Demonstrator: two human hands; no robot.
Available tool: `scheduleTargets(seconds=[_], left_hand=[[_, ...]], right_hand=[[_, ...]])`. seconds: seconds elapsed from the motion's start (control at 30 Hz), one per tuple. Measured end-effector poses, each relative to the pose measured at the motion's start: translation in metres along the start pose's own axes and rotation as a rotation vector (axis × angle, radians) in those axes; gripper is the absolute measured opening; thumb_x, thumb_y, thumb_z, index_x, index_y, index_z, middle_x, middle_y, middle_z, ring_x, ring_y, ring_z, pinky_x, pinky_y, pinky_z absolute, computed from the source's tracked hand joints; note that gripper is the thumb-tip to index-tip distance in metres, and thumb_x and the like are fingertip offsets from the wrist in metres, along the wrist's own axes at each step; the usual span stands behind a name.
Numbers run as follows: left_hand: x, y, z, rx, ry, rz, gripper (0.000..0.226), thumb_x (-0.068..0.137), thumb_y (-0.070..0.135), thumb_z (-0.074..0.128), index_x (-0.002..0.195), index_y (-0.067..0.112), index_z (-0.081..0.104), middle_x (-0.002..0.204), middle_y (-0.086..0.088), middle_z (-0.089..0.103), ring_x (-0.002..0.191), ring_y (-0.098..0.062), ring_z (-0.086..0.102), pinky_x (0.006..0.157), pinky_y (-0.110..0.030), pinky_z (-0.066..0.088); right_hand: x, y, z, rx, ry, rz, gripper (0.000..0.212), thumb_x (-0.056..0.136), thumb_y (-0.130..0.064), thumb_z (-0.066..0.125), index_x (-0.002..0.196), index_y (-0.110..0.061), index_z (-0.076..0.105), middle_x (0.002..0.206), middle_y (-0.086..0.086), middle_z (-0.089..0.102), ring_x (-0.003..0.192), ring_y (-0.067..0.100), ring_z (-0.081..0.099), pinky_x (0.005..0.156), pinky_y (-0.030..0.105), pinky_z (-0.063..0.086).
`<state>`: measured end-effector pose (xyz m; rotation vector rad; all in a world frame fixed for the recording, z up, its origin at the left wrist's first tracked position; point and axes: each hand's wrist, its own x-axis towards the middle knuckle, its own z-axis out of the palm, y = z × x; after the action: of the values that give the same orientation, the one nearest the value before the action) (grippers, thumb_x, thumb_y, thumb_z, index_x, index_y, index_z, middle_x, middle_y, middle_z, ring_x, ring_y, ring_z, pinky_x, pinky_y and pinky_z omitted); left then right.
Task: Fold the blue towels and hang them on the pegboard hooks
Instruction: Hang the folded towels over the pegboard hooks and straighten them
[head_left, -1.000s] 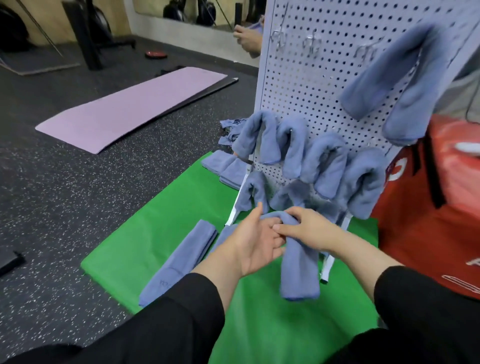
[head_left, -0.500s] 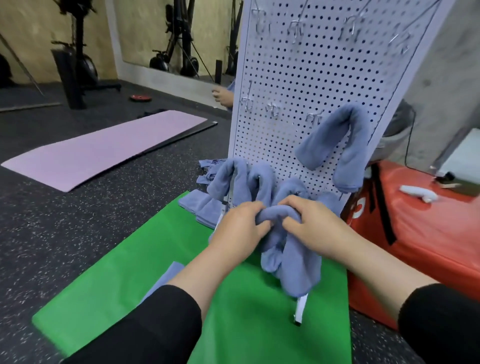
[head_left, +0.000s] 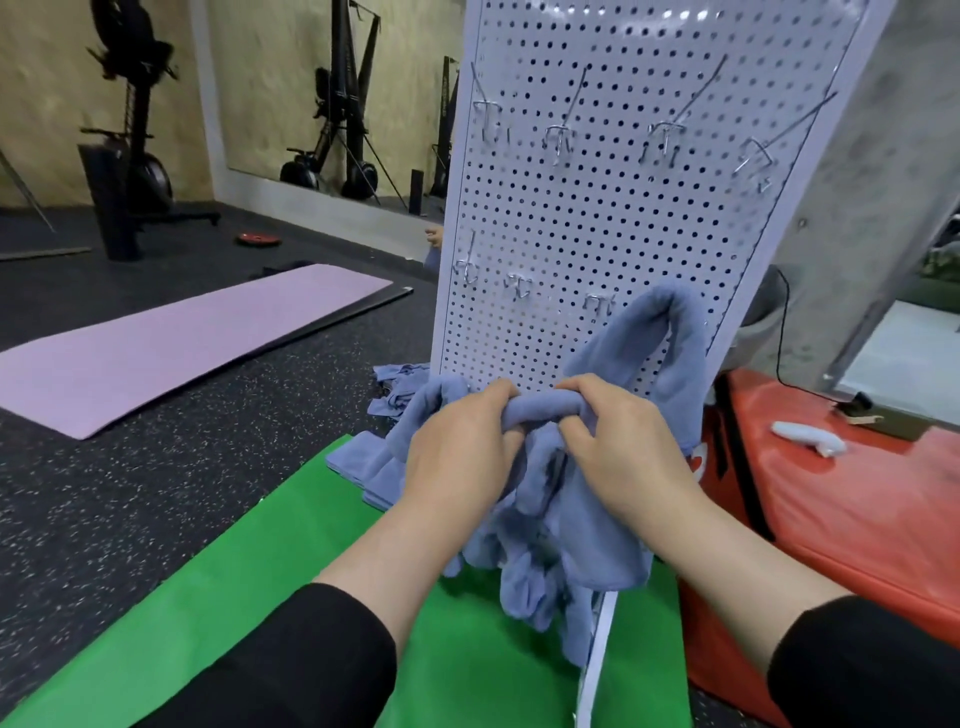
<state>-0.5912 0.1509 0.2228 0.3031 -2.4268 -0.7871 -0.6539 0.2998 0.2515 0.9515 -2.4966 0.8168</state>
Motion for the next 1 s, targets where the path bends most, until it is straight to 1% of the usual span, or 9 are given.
scheduleTargets(seconds=[0.07, 0.2, 0.33, 0.43, 0.53, 0.6, 0.67, 0.8, 1.0], left_hand=[[0.009, 0.002, -0.002, -0.059, 0.062, -0.035, 0.009, 0.096, 0.028, 0.052, 0.102, 0.027, 0.059, 0.090, 0.001, 0.069, 0.087, -0.029, 0.060, 0.070, -0.039, 0.048], [0.029, 0.012, -0.009, -0.240, 0.141, -0.044, 0.024, 0.093, 0.017, 0.054, 0.109, 0.032, 0.064, 0.090, 0.013, 0.065, 0.081, -0.012, 0.049, 0.067, -0.027, 0.032], [0.046, 0.011, -0.014, -0.232, 0.138, 0.027, 0.028, 0.094, 0.015, 0.054, 0.115, 0.029, 0.063, 0.104, 0.011, 0.068, 0.092, -0.013, 0.055, 0.073, -0.027, 0.036], [0.057, 0.010, -0.016, -0.345, 0.168, 0.025, 0.028, 0.093, 0.010, 0.053, 0.112, 0.030, 0.062, 0.102, 0.016, 0.066, 0.093, -0.005, 0.055, 0.074, -0.021, 0.037], [0.070, 0.008, -0.021, -0.383, 0.226, 0.031, 0.027, 0.092, 0.009, 0.053, 0.107, 0.030, 0.061, 0.100, 0.018, 0.064, 0.092, -0.002, 0.054, 0.077, -0.021, 0.040], [0.080, 0.005, -0.025, -0.376, 0.253, 0.010, 0.029, 0.095, 0.010, 0.051, 0.110, 0.032, 0.062, 0.100, 0.017, 0.065, 0.092, -0.005, 0.055, 0.078, -0.025, 0.042], [0.093, 0.003, -0.027, -0.372, 0.273, -0.026, 0.031, 0.098, 0.012, 0.048, 0.118, 0.033, 0.061, 0.106, 0.013, 0.066, 0.096, -0.010, 0.057, 0.081, -0.030, 0.046], [0.125, -0.003, -0.026, -0.362, 0.297, -0.042, 0.040, 0.099, 0.008, 0.044, 0.133, 0.027, 0.054, 0.121, 0.002, 0.066, 0.104, -0.019, 0.060, 0.086, -0.035, 0.049], [0.157, -0.013, -0.006, -0.342, 0.318, -0.025, 0.032, 0.097, 0.007, 0.042, 0.115, 0.025, 0.062, 0.110, 0.003, 0.065, 0.096, -0.022, 0.058, 0.083, -0.040, 0.050]], right_hand=[[0.009, -0.001, -0.001, 0.028, 0.010, 0.018, 0.030, 0.091, -0.010, 0.057, 0.117, -0.024, 0.064, 0.096, -0.007, 0.064, 0.090, 0.014, 0.055, 0.075, 0.028, 0.037], [0.026, 0.001, -0.007, 0.074, 0.069, 0.029, 0.033, 0.091, -0.012, 0.057, 0.117, -0.031, 0.063, 0.105, -0.011, 0.068, 0.096, 0.013, 0.060, 0.083, 0.034, 0.049], [0.040, 0.001, -0.015, 0.121, 0.116, 0.058, 0.027, 0.095, -0.017, 0.056, 0.115, -0.032, 0.065, 0.095, -0.012, 0.070, 0.087, 0.007, 0.060, 0.076, 0.028, 0.048], [0.051, -0.004, -0.015, 0.152, 0.132, 0.056, 0.026, 0.096, -0.017, 0.054, 0.113, -0.032, 0.064, 0.090, -0.010, 0.069, 0.081, 0.005, 0.058, 0.068, 0.017, 0.044], [0.067, -0.011, -0.012, 0.217, 0.169, 0.078, 0.024, 0.097, -0.017, 0.054, 0.113, -0.030, 0.065, 0.094, -0.011, 0.067, 0.083, 0.004, 0.056, 0.068, 0.010, 0.041], [0.081, -0.016, -0.009, 0.246, 0.194, 0.090, 0.023, 0.097, -0.017, 0.053, 0.113, -0.029, 0.065, 0.094, -0.013, 0.066, 0.088, 0.009, 0.057, 0.068, 0.012, 0.040], [0.095, -0.022, -0.007, 0.260, 0.227, 0.090, 0.024, 0.097, -0.016, 0.052, 0.113, -0.028, 0.065, 0.090, -0.014, 0.065, 0.086, 0.010, 0.056, 0.067, 0.016, 0.039], [0.130, -0.031, 0.000, 0.268, 0.292, 0.108, 0.027, 0.096, -0.013, 0.049, 0.112, -0.026, 0.066, 0.095, -0.009, 0.067, 0.090, 0.014, 0.058, 0.076, 0.030, 0.042], [0.163, -0.021, 0.020, 0.244, 0.328, 0.184, 0.027, 0.098, -0.015, 0.046, 0.114, -0.024, 0.065, 0.100, -0.004, 0.069, 0.090, 0.019, 0.059, 0.075, 0.036, 0.048]])
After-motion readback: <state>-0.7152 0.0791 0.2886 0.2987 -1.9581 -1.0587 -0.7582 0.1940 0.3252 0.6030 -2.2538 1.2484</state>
